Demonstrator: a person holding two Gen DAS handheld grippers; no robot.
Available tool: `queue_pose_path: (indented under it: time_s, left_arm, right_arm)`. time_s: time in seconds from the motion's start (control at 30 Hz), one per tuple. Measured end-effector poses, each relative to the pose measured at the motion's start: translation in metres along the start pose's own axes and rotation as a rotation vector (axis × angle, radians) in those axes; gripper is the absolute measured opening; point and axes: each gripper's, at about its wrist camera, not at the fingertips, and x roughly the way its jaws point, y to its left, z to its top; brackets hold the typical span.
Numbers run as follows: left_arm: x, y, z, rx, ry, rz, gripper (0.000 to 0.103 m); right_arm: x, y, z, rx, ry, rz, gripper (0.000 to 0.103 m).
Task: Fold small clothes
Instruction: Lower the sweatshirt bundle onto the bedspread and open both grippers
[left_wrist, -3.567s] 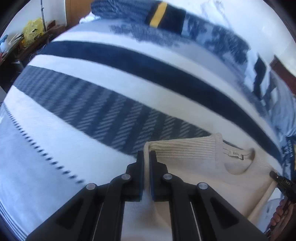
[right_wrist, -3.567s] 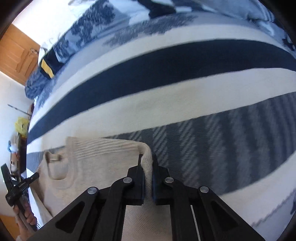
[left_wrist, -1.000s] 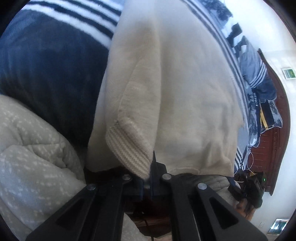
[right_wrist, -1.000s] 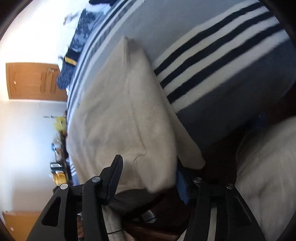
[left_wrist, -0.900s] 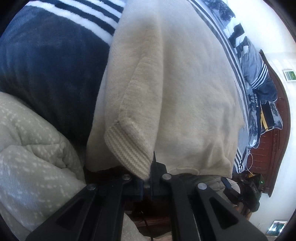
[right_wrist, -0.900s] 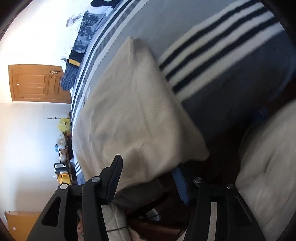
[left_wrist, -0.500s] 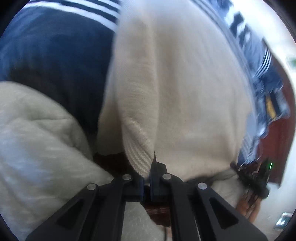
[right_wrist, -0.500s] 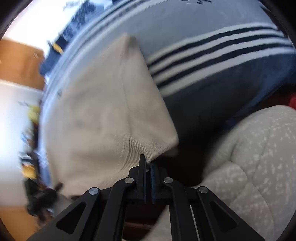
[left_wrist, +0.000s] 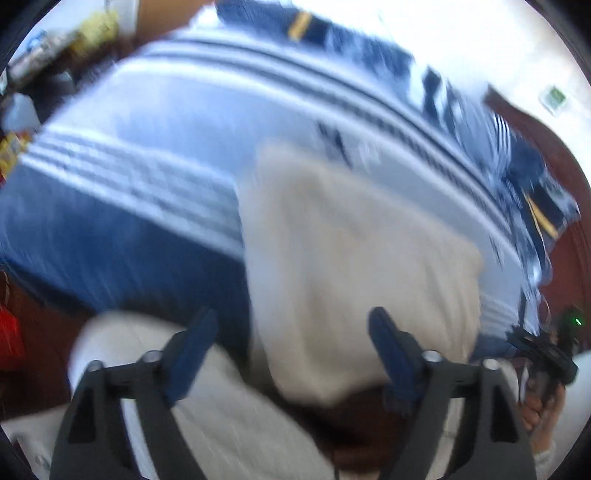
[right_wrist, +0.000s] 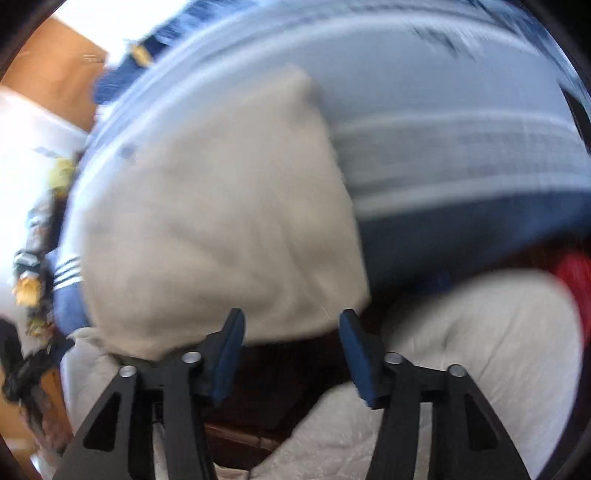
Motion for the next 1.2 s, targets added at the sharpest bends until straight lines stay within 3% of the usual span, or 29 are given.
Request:
queue_pose_path:
  time_s: [0.07, 0.13, 0.23, 0.37, 0.47, 0.53, 0.63, 0.7, 0.73, 0.77, 0.8, 0.83, 0.87, 0.9, 1.0, 1.2]
  left_arm:
    - [0.014, 0.003, 0.028, -0.019, -0.039, 0.043, 0.088]
    - [0.041, 0.007, 0.055, -0.052, -0.015, 0.052, 0.088]
    - [0.076, 0.015, 0.09, -0.062, 0.015, 0.047, 0.088]
    - [0.115, 0.023, 0.115, -0.109, 0.035, -0.059, 0.088]
    - [0.149, 0.027, 0.125, -0.105, 0.116, -0.046, 0.088]
    - [0.165, 0.028, 0.121, -0.111, 0.136, -0.037, 0.088]
    - [0.176, 0.027, 0.107, -0.144, 0.145, -0.109, 0.088]
    - [0.176, 0.019, 0.1, -0.111, 0.103, -0.073, 0.083]
    - [0.177, 0.014, 0.097, -0.088, 0.093, -0.049, 0.074]
    - [0.176, 0.011, 0.097, -0.071, 0.088, -0.043, 0.065]
    - [0.176, 0.008, 0.097, -0.062, 0.089, -0.066, 0.039]
    - [0.176, 0.007, 0.098, -0.065, 0.11, -0.097, 0.022]
    - [0.174, 0.006, 0.099, -0.07, 0.115, -0.098, 0.02]
    - [0.168, 0.003, 0.1, -0.065, 0.106, -0.09, 0.016]
    - [0.135, -0.004, 0.108, -0.079, 0.041, -0.121, 0.013]
    - [0.066, -0.034, 0.155, -0.05, -0.07, -0.191, 0.013]
  right_arm:
    - [-0.01, 0.003, 0.024, -0.02, -0.087, 0.044, 0.089]
    - [-0.009, -0.006, 0.055, 0.005, -0.153, 0.051, 0.092]
    - [0.02, -0.034, 0.104, 0.097, -0.132, 0.104, 0.092]
    - [0.081, -0.068, 0.154, 0.18, -0.024, 0.13, 0.09]
    - [0.119, -0.082, 0.174, 0.227, 0.049, 0.157, 0.087]
    - [0.125, -0.082, 0.183, 0.201, 0.022, 0.189, 0.087]
    - [0.134, -0.076, 0.181, 0.142, 0.047, 0.262, 0.079]
    - [0.141, -0.058, 0.177, 0.073, 0.036, 0.193, 0.08]
    - [0.141, -0.054, 0.175, 0.045, 0.028, 0.161, 0.079]
    - [0.14, -0.048, 0.173, 0.021, 0.016, 0.125, 0.074]
    - [0.14, -0.046, 0.172, 0.009, 0.005, 0.099, 0.064]
    - [0.142, -0.044, 0.172, -0.004, 0.009, 0.06, 0.035]
    - [0.145, -0.044, 0.172, 0.0, 0.019, 0.056, 0.023]
    - [0.143, -0.045, 0.173, 0.012, 0.025, 0.078, 0.019]
    - [0.133, -0.039, 0.175, 0.008, 0.019, 0.047, 0.015]
    - [0.058, -0.013, 0.19, 0.036, -0.151, 0.089, 0.011]
